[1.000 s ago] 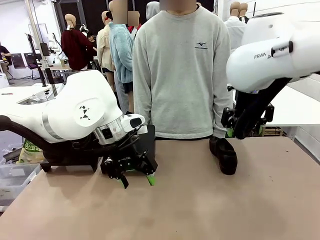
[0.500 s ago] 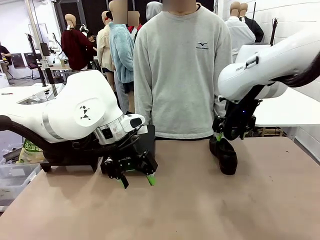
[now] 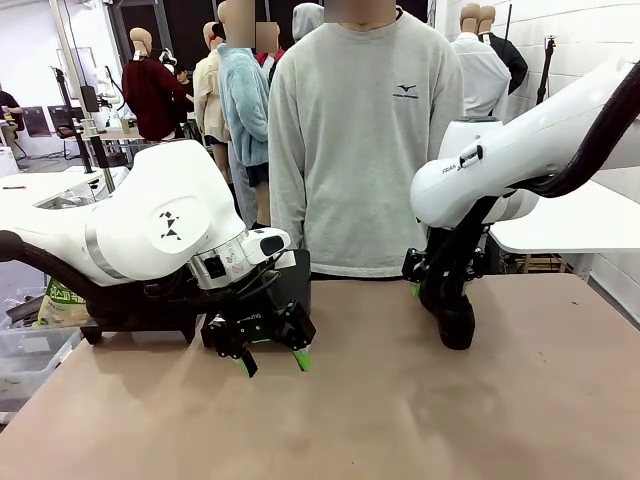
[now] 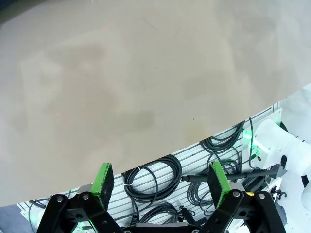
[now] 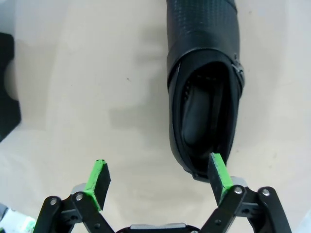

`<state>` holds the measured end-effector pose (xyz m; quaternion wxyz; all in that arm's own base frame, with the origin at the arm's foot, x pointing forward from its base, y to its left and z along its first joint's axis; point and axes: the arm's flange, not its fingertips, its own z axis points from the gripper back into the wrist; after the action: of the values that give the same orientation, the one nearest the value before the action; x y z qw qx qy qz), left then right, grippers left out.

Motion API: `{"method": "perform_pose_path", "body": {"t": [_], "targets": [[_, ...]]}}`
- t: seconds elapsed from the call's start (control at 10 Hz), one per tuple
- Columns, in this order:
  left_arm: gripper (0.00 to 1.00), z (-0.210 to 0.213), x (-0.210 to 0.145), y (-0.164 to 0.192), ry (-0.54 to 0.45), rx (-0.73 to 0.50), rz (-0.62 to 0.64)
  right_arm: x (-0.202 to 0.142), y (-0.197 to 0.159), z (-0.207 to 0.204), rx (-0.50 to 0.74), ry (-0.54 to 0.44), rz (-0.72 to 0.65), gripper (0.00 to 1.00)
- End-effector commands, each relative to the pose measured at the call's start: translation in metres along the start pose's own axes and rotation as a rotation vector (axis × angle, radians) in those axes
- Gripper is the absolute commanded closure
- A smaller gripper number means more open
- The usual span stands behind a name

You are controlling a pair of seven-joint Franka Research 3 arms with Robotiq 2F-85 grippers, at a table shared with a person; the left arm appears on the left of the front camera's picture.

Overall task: Organize the shoes by placing them on the stand.
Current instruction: Pick up one Shoe and place it in the middle of the table.

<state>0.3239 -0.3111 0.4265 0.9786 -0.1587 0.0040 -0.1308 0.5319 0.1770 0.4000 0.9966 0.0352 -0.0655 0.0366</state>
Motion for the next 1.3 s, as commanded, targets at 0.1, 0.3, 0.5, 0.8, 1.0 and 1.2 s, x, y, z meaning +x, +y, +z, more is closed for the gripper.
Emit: {"method": "perform_pose_path", "body": {"t": [0.1, 0.3, 0.5, 0.8, 1.0, 1.2], "targets": [[0.00, 0.000, -0.001, 0.001, 0.001, -0.015, 0.000, -0.004, -0.003, 0.004, -0.001, -0.003, 0.021, 0.00], [0.00, 0.000, -0.001, 0.001, 0.001, -0.015, 0.000, 0.002, 0.005, -0.001, -0.065, -0.044, 0.010, 0.00], [0.00, 0.000, -0.001, 0.001, 0.001, -0.015, 0.000, 0.019, 0.002, -0.008, -0.048, -0.043, 0.033, 0.00], [0.00, 0.000, -0.001, 0.001, 0.001, -0.015, 0.000, 0.032, 0.002, -0.022, -0.022, -0.027, 0.034, 0.00], [0.00, 0.000, -0.001, 0.001, 0.001, -0.015, 0.000, 0.035, 0.000, -0.031, -0.002, -0.008, 0.027, 0.00], [0.00, 0.000, -0.001, 0.001, 0.001, -0.015, 0.000, 0.040, -0.001, -0.045, -0.010, 0.022, 0.023, 0.00]]}}
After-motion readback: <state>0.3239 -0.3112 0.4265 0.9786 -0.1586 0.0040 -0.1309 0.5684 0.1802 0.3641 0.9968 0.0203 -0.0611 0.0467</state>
